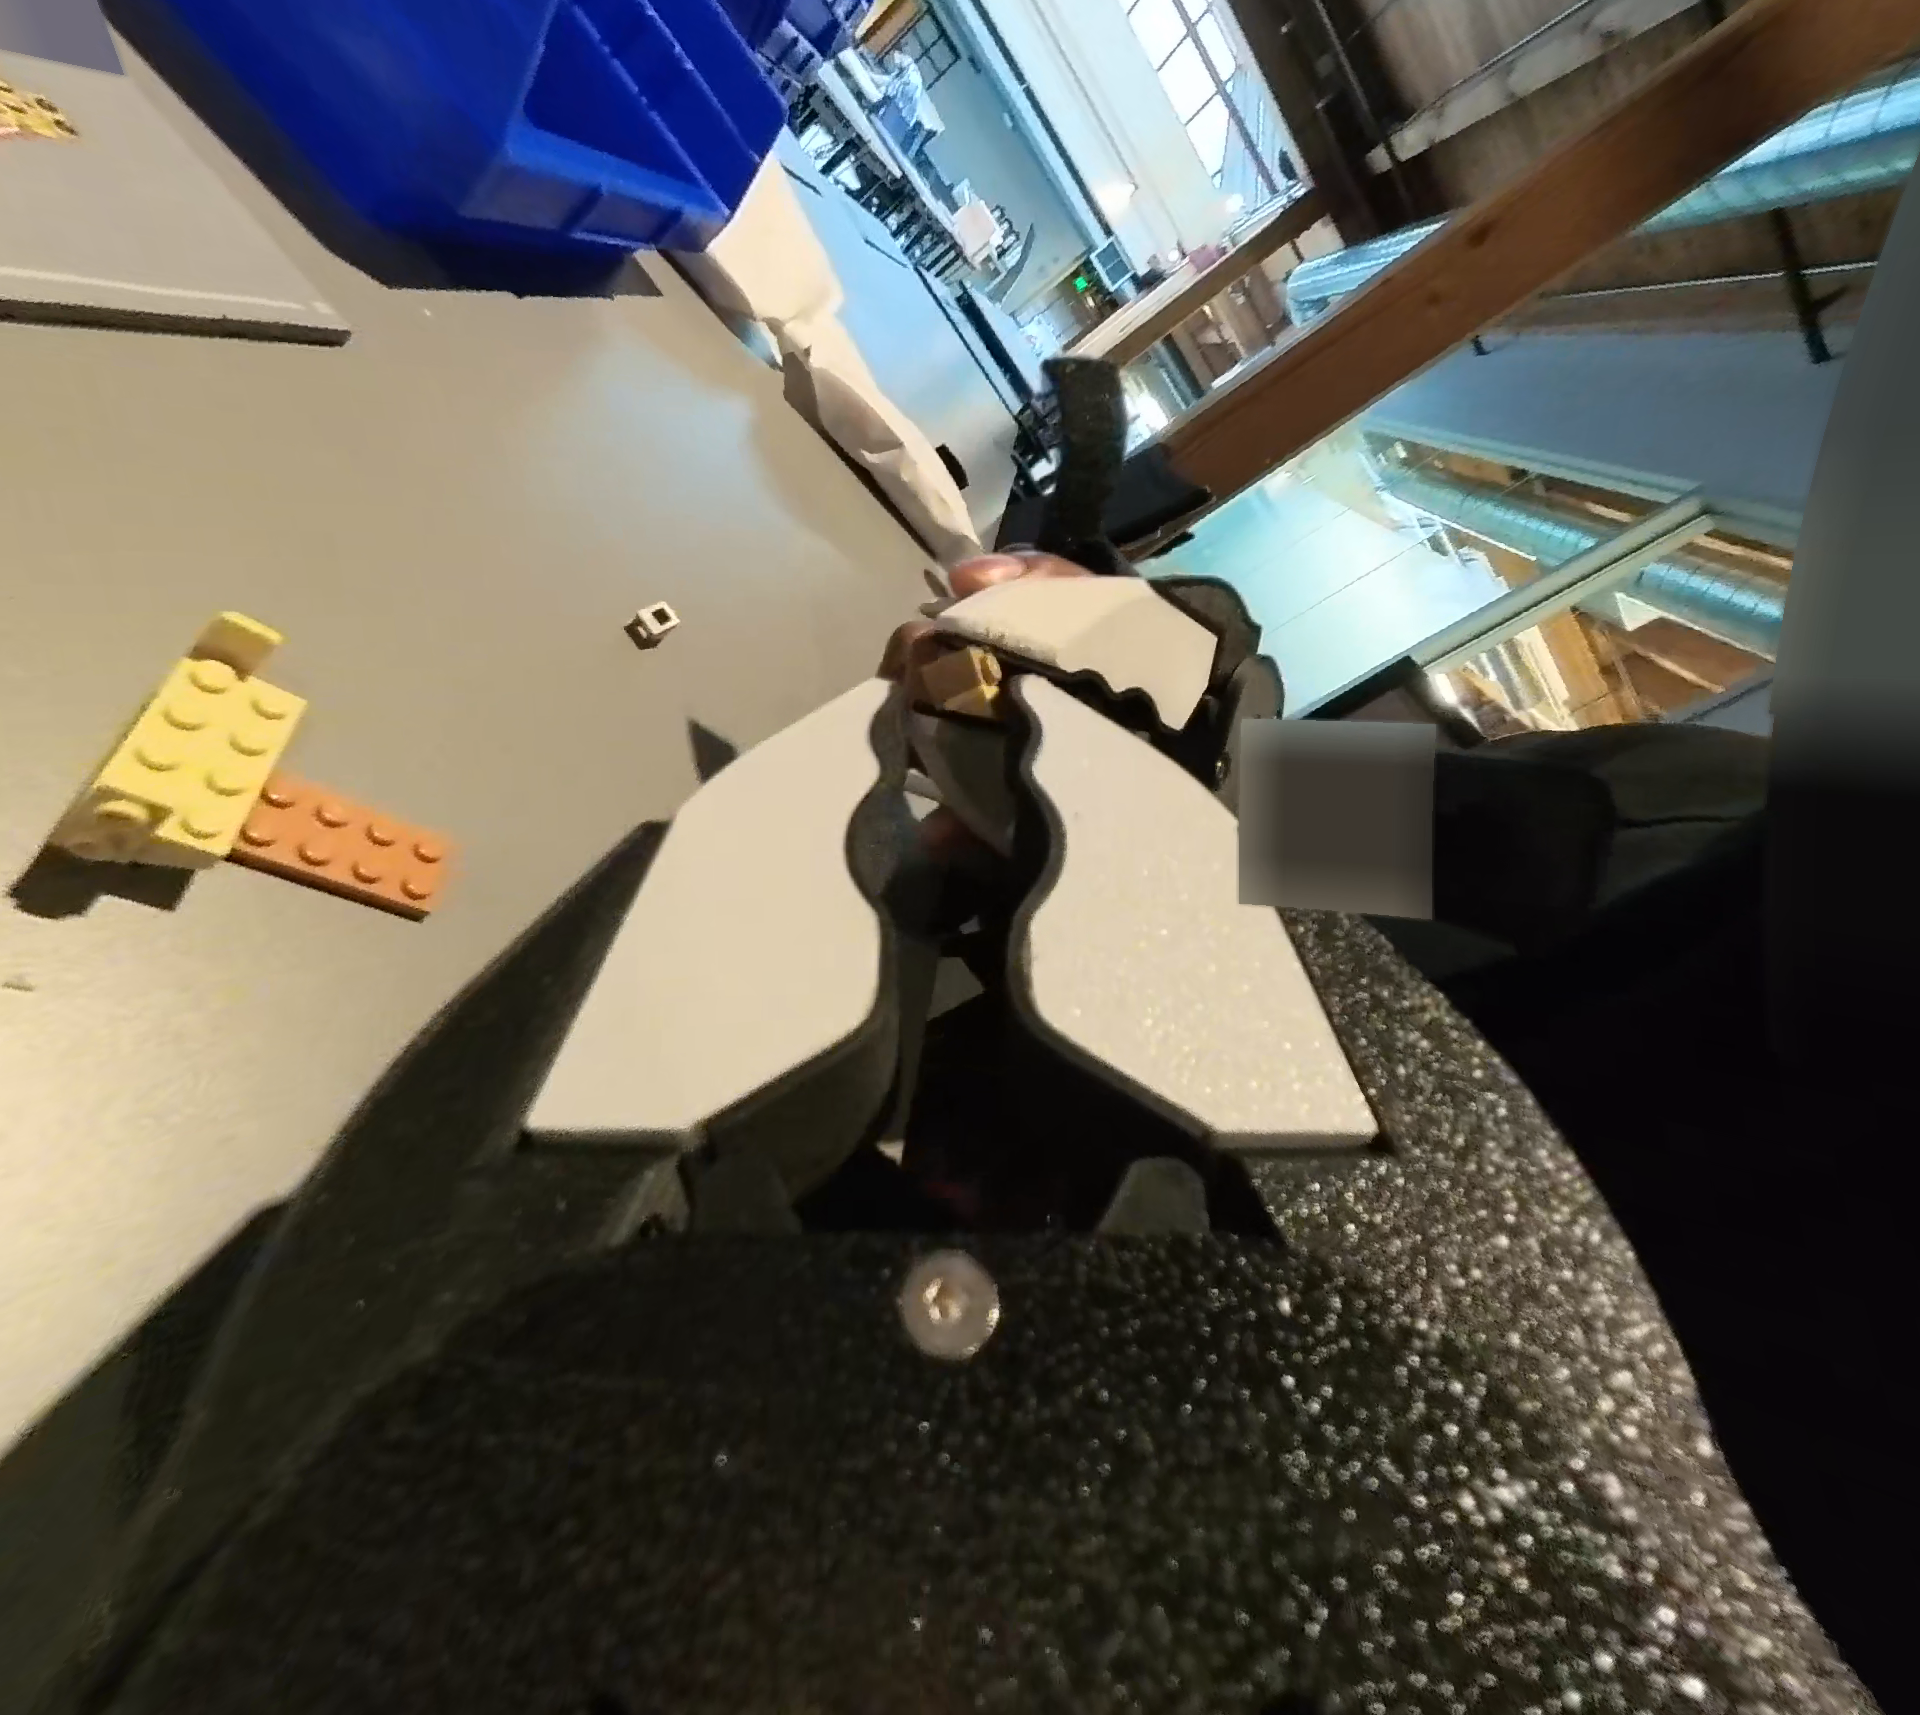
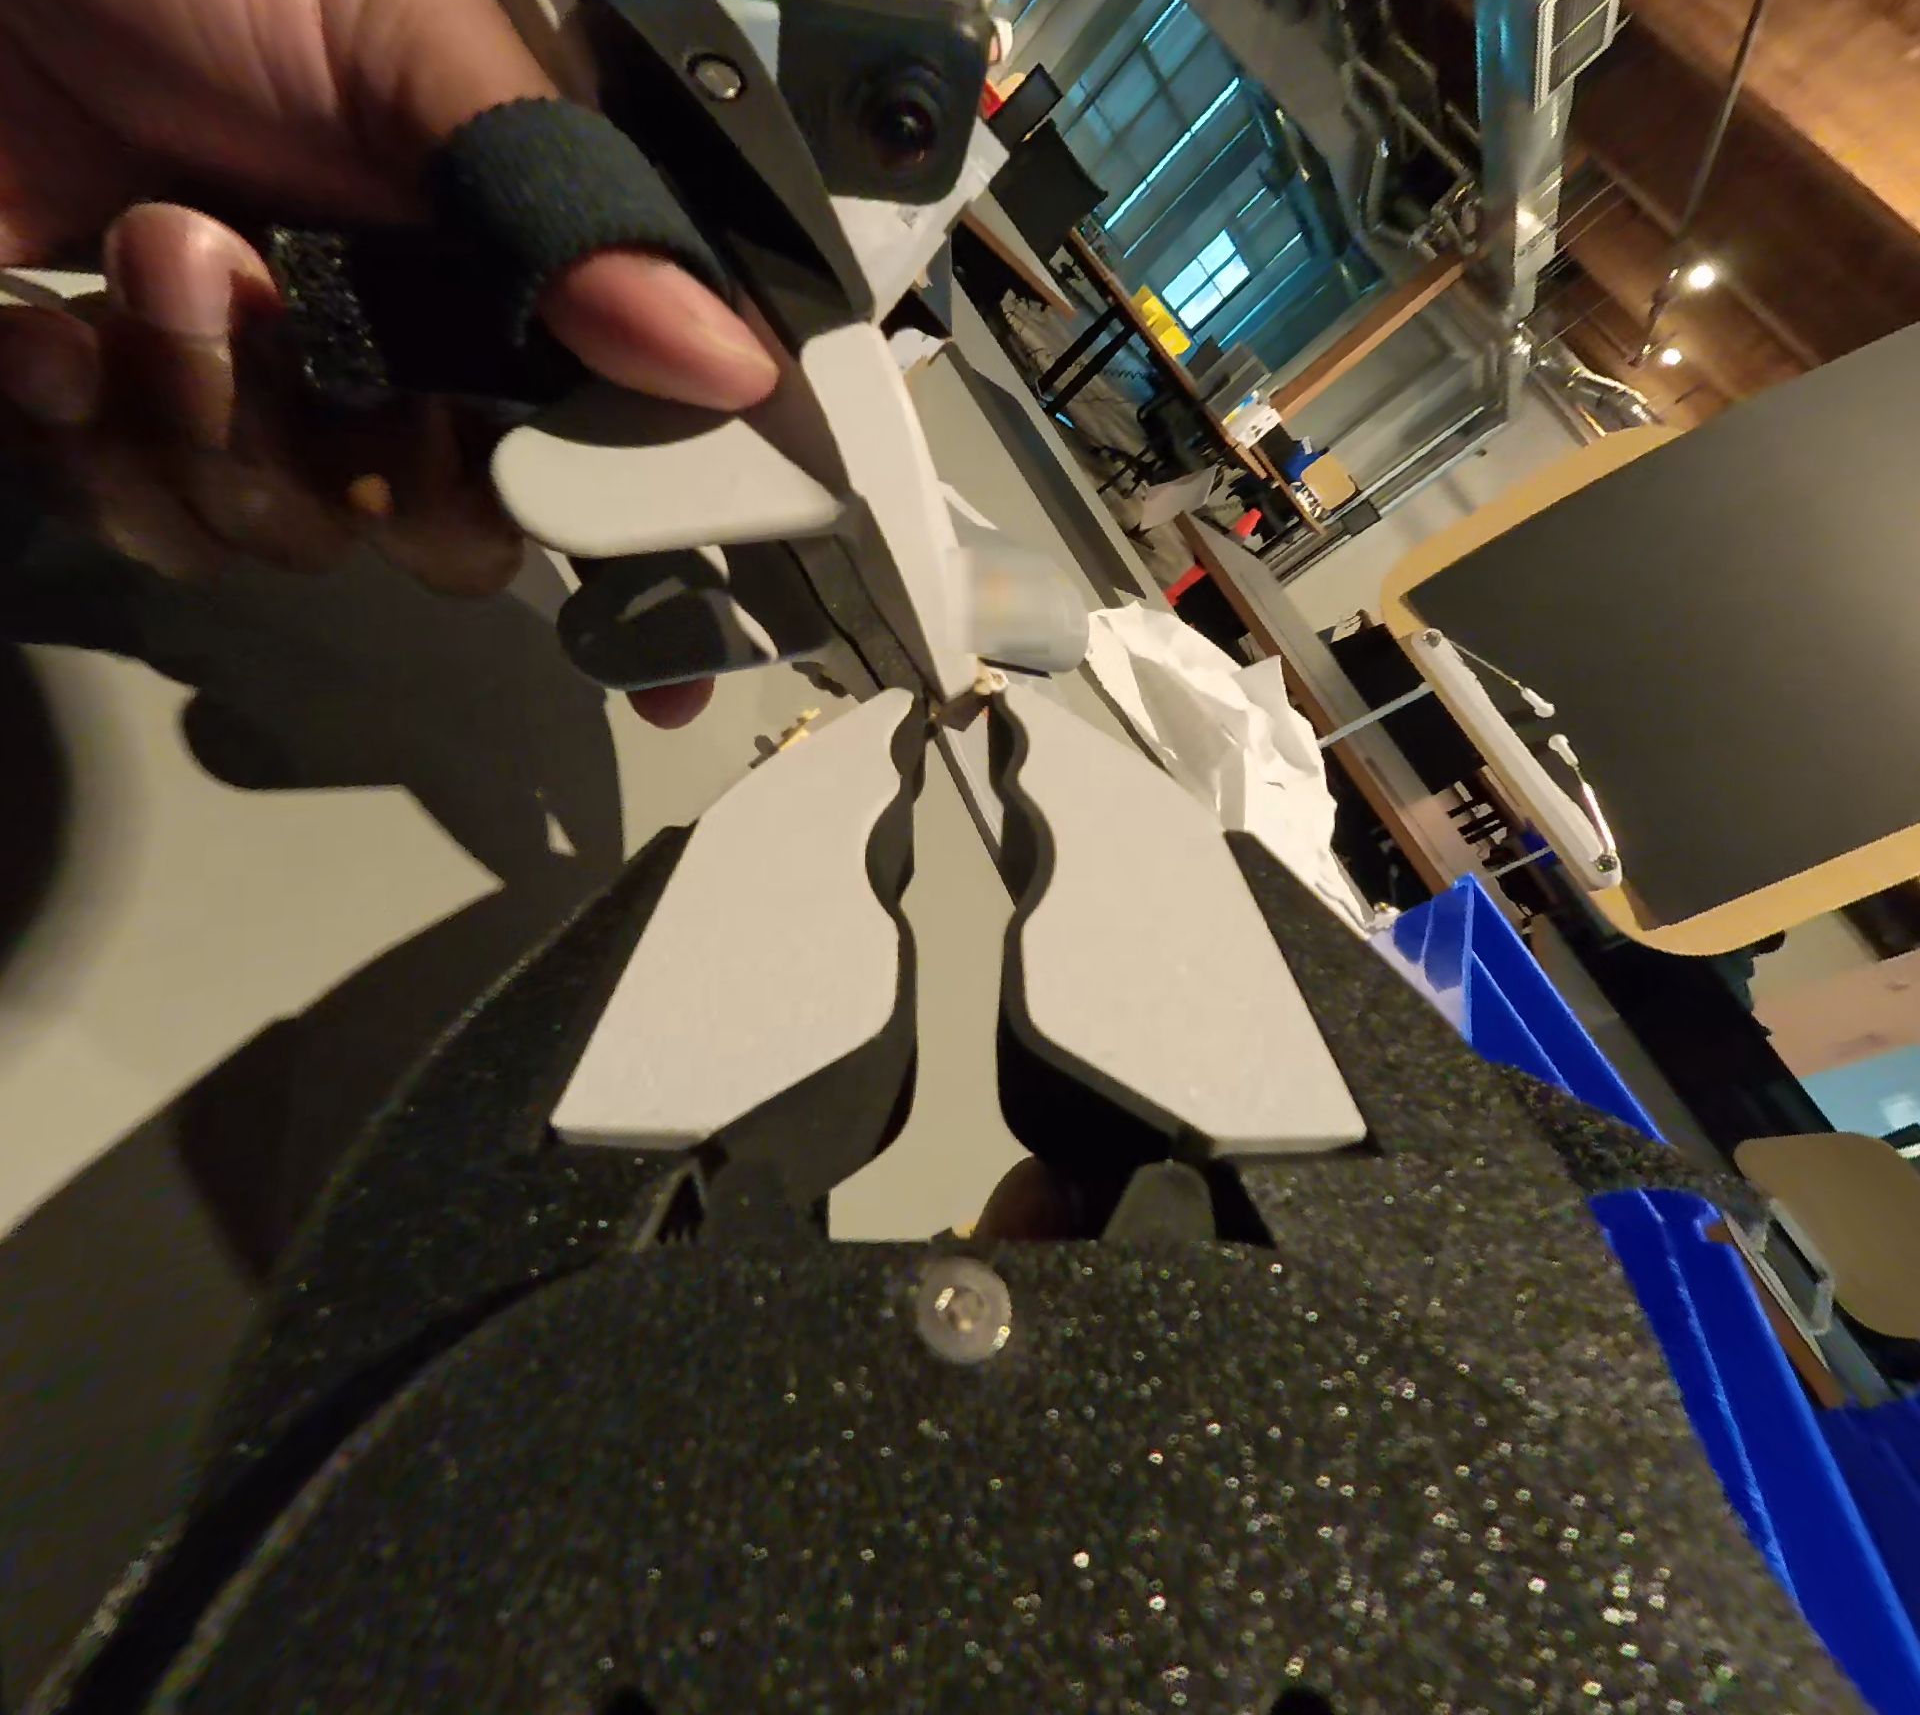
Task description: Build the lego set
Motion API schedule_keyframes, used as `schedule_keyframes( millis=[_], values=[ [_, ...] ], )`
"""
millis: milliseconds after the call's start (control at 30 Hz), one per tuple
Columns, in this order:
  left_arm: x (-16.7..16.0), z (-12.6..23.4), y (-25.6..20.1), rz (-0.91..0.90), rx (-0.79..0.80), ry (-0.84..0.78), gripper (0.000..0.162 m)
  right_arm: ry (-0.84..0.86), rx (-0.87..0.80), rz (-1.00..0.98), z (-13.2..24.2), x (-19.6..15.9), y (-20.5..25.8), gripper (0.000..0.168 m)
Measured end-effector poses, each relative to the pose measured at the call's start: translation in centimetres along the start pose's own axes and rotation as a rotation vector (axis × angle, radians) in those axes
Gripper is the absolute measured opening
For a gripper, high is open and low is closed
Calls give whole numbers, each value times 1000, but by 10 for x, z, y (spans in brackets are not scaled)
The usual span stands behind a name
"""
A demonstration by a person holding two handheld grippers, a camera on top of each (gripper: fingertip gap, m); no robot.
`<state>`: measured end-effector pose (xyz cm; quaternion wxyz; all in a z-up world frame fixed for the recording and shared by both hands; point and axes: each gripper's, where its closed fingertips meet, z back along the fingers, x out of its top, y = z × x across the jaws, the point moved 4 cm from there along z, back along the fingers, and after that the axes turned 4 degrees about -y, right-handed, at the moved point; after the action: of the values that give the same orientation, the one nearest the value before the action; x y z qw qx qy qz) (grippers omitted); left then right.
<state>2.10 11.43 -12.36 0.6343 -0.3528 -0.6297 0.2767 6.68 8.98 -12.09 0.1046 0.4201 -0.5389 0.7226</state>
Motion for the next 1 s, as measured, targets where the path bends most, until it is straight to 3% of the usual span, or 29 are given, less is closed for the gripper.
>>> schedule_keyframes(
  millis=[400,667,833,1000],
  values=[
    [1,14,13,2,5,-32,0,23,146,-58,-9,-10,8,15],
    [9,33,34,-83,178,-12,0,169,165,-38,0,-38,-4,13],
    [12,45,38,-146,204,15,0,319,144,-96,21,-83,-48,13],
    [9,38,40,-173,182,87,0,461,177,-310,21,-130,-84,13]
  ],
)
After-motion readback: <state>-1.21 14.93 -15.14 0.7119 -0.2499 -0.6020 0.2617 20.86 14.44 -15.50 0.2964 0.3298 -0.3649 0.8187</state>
